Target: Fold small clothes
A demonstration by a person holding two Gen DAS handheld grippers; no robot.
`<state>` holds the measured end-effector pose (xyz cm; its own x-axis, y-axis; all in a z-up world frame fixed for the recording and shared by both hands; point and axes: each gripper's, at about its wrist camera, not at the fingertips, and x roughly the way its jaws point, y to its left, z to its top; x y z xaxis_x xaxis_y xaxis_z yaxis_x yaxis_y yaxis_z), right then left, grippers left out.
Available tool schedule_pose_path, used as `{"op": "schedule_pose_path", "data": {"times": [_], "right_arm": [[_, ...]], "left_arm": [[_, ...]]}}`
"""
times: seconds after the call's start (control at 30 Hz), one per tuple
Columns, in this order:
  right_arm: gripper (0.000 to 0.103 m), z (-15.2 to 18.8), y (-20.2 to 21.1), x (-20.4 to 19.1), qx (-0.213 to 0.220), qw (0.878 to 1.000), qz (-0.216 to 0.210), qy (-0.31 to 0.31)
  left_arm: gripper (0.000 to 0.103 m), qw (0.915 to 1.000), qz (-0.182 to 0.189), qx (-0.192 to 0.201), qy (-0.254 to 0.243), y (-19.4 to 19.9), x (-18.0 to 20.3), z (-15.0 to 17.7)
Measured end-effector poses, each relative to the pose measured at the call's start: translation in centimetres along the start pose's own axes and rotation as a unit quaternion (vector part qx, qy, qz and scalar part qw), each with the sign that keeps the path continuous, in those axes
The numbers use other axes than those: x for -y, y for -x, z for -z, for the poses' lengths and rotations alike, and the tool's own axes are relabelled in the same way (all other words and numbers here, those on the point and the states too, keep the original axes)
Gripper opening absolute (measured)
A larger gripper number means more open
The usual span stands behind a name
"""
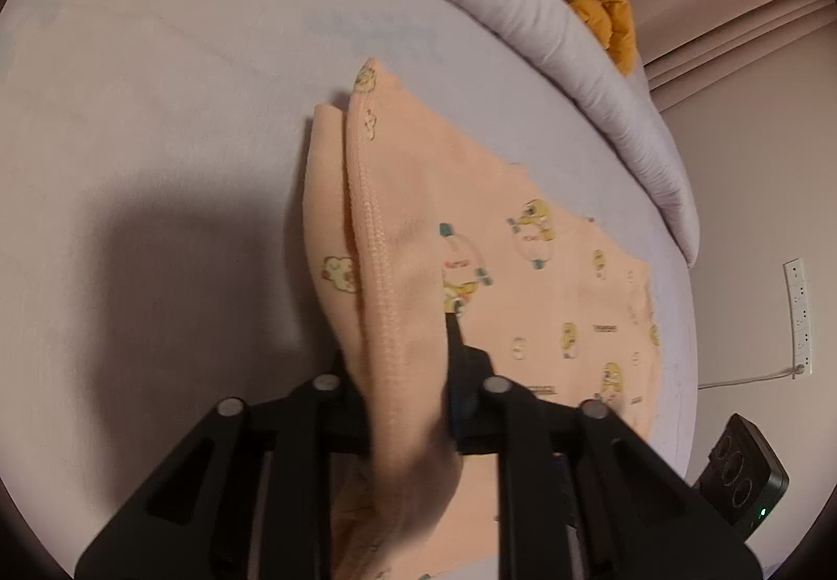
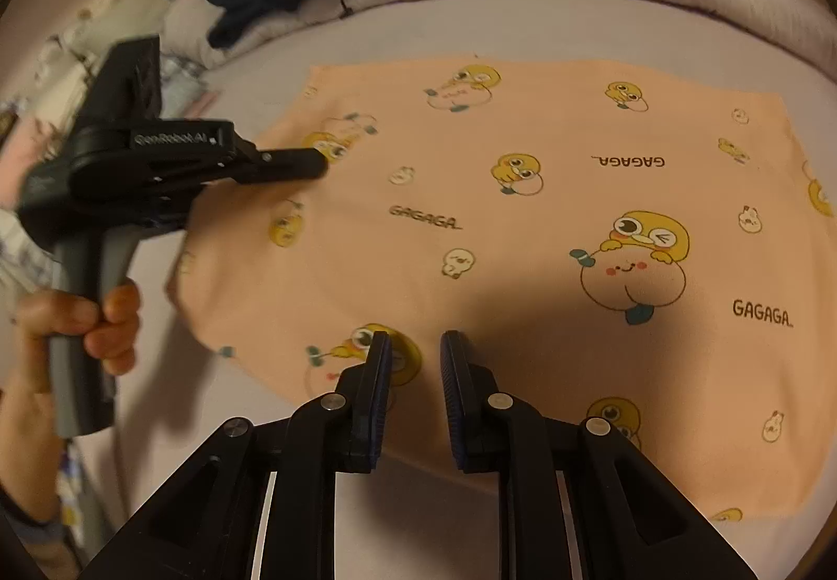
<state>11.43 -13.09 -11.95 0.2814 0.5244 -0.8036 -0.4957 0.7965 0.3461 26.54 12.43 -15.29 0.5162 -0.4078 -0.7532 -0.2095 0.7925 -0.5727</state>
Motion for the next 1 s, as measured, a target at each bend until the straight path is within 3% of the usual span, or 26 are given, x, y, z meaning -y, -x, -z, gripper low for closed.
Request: {"op": "schedule_pose_path", "data": {"times": [0.13,0.2,0.3,0.4,0.43,0.57,0.63,0.73,0.83,0.93,1.0], "right_arm": [[0.02,-0.1,1.6,3.1,0.036,0.995,-0.067,-0.066],[0.025,-0.4,1.8,5.5,0.045,0.983,-0.12,-0.135],[0.039,-0.7,1.8,8.6,0.064,0.955,-0.198,-0.213],[0.053,-1.0,1.6,10.8,0.081,0.931,-0.233,-0.267],[0.055,-1.1,1.6,11.3,0.085,0.926,-0.242,-0.277],[0.063,-1.2,0.5,13.5,0.088,0.884,-0.3,-0.348],[0.066,-1.1,0.1,13.9,0.089,0.873,-0.311,-0.366],[0.068,-0.9,0.2,14.1,0.071,0.876,-0.301,-0.369],[0.068,-0.9,0.5,13.4,0.065,0.889,-0.283,-0.354],[0.067,-1.7,0.1,12.8,0.06,0.9,-0.265,-0.341],[0.065,-1.8,0.1,12.4,0.058,0.91,-0.246,-0.328]], "left_arm": [[0.014,0.9994,-0.002,0.011,-0.033,0.7,3.0,0.1],[0.014,0.9983,-0.003,0.014,-0.056,0.7,4.8,0.3],[0.015,0.9946,-0.007,0.014,-0.103,0.5,8.0,1.0],[0.018,0.9884,-0.015,0.007,-0.151,-0.7,11.1,2.0],[0.018,0.986,-0.017,0.001,-0.166,-1.3,12.1,2.4],[0.021,0.9759,-0.02,-0.031,-0.215,-3.6,14.2,4.2],[0.024,0.974,-0.021,-0.044,-0.222,-4.5,14.4,4.7],[0.033,0.9737,-0.009,-0.058,-0.22,-5.2,14.0,5.1],[0.04,0.9736,0.011,-0.068,-0.218,-4.9,13.4,5.5],[0.042,0.973,0.048,-0.081,-0.21,-3.7,12.3,6.7],[0.043,0.9738,0.054,-0.079,-0.206,-2.6,11.5,7.6]]}}
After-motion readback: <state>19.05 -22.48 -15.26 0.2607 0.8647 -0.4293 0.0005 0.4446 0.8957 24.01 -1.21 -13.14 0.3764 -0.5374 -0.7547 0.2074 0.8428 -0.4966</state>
